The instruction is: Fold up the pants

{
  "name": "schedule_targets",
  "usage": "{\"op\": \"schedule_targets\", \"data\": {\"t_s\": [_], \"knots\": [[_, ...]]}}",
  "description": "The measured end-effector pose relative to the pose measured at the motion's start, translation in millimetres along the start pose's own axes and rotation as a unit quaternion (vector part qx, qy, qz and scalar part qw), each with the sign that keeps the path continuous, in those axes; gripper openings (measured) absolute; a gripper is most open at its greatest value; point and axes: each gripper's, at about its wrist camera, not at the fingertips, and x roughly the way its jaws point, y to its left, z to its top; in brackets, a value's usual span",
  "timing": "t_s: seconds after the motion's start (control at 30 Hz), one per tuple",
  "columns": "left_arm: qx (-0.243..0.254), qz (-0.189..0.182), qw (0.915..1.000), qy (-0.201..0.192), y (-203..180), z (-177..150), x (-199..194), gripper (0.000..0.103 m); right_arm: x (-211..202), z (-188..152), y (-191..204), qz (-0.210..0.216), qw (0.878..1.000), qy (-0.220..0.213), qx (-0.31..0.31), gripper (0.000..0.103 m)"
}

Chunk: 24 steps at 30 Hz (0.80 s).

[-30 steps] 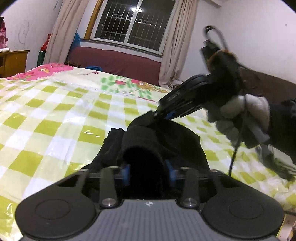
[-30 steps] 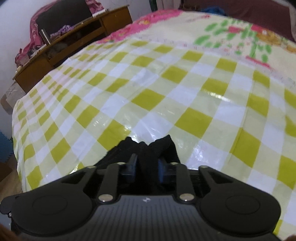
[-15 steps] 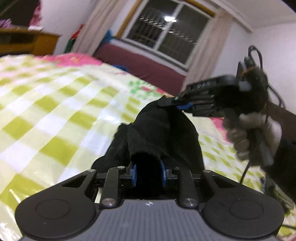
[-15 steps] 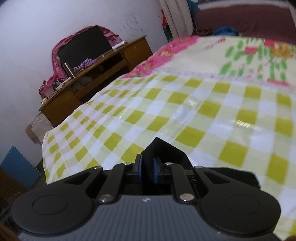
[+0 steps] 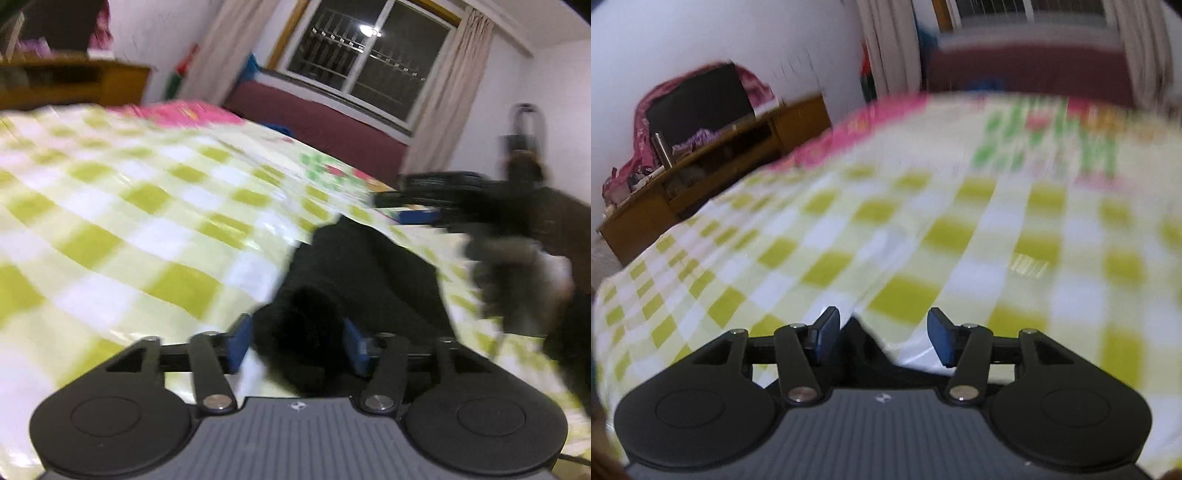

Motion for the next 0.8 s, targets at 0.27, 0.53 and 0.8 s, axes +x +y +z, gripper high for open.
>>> {"op": "schedule_targets", "data": {"t_s": [0.27,0.53,0.8], "knots": [[0.092,0.015,0.9931,-0.071,-36.5,26.9,-19.8,0.069,-31.2,-24.1,21.4,0.036,0.997,-0.034,-0.056,0.055],[0.186,0.037,0.9818,0.01,-37.8,-5.2,57.8,0.078,65.0,-34.8,20.7,0.039,0.996,0.067,-0.039,0.053],[0.144,0.005,0.9891,0.033,-20.0,14.4,29.2,0.083,10.2,-32.2,-9.2,0.055,0.997,0.025,0.045,0.054]]}}
